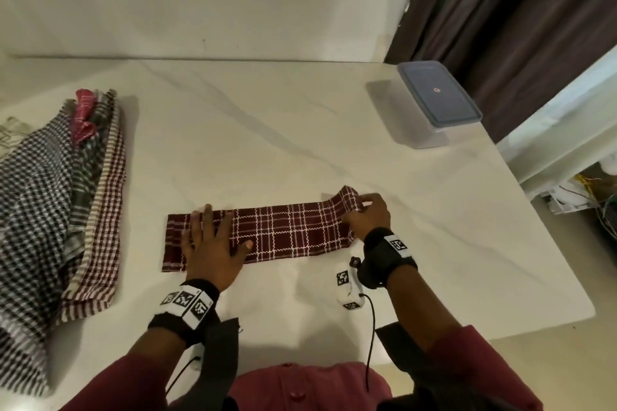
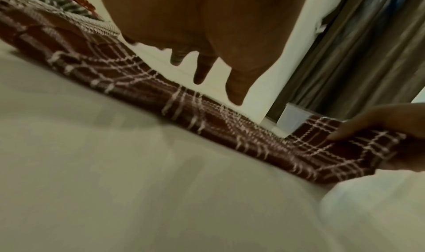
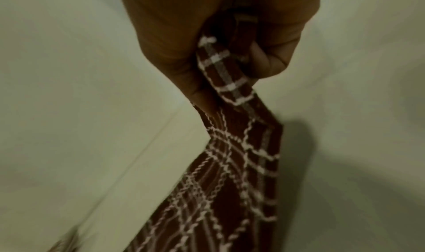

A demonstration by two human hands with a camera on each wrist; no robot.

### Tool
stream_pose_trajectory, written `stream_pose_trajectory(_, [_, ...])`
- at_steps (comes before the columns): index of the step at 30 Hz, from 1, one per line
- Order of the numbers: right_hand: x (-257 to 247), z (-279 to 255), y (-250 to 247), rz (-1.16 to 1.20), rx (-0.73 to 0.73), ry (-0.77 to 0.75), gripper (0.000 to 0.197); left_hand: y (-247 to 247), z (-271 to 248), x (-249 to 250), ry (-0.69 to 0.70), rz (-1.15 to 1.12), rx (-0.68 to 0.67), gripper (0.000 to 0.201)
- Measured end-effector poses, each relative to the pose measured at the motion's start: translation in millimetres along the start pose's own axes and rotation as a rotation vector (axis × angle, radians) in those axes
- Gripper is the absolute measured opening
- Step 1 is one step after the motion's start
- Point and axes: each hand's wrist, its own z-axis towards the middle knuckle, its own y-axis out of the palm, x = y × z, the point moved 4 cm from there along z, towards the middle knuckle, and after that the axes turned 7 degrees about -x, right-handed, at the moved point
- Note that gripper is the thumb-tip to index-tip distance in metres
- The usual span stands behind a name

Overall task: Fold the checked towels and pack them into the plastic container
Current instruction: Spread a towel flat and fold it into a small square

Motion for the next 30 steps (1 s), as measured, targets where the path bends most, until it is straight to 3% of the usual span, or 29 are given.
stream_pose_trajectory(2, [-33.3, -19.5, 16.2, 0.057, -0.072, -0.17, 0.047, -14.7, -8.9, 10.2, 0.037, -0.366, 0.005, 0.088])
stream_pose_trajectory(4, [-66.4, -43.9, 43.1, 0.206, -0.304, -0.323, 0.046, -24.0, -15.0, 18.2, -0.025, -1.069, -0.187, 0.097])
stream_pose_trajectory(6, [-83.4, -62.6, 70.0, 0.337, -0.511, -0.367, 0.035, -28.9, -15.6, 20.7, -0.08, -1.738, -0.389, 0.099])
stream_pose_trajectory(8, [-84.0, -67.3, 88.5, 0.283, -0.522, -0.414, 0.026, -36.5, -15.1, 14.5, -0.081, -1.978, -0.393, 0.089])
stream_pose_trajectory(9, [-78.8, -63.9, 94.1, 0.173, -0.48, -0.456, 0.029, -37.4, -14.2, 9.4, -0.116, -1.981, -0.33, 0.081])
stream_pose_trajectory(11, [-66.5, -58.9, 107.0, -0.161, -0.454, -0.581, 0.054, -36.3, -15.0, -3.6, -0.18, -1.944, -0.21, 0.064])
stream_pose_trajectory(13, [-59.6, -59.5, 122.8, -0.505, -0.519, -0.763, 0.089, -33.0, -17.1, -13.2, -0.188, -1.95, -0.165, 0.055])
stream_pose_trajectory(15, [-53.6, -61.1, 143.0, -0.793, -0.567, -0.898, 0.109, -31.7, -20.0, -16.4, -0.198, -1.96, -0.158, 0.052])
stream_pose_trajectory(19, [-39.0, -61.3, 176.2, -1.093, -0.607, -0.953, 0.111, -27.7, -21.2, -18.8, -0.264, -1.988, -0.145, 0.047])
stream_pose_trajectory(30, [-46.3, -60.3, 205.5, -1.13, -0.637, -1.034, 0.104, -25.7, -20.6, -57.7, -0.3, -1.822, 0.048, 0.057])
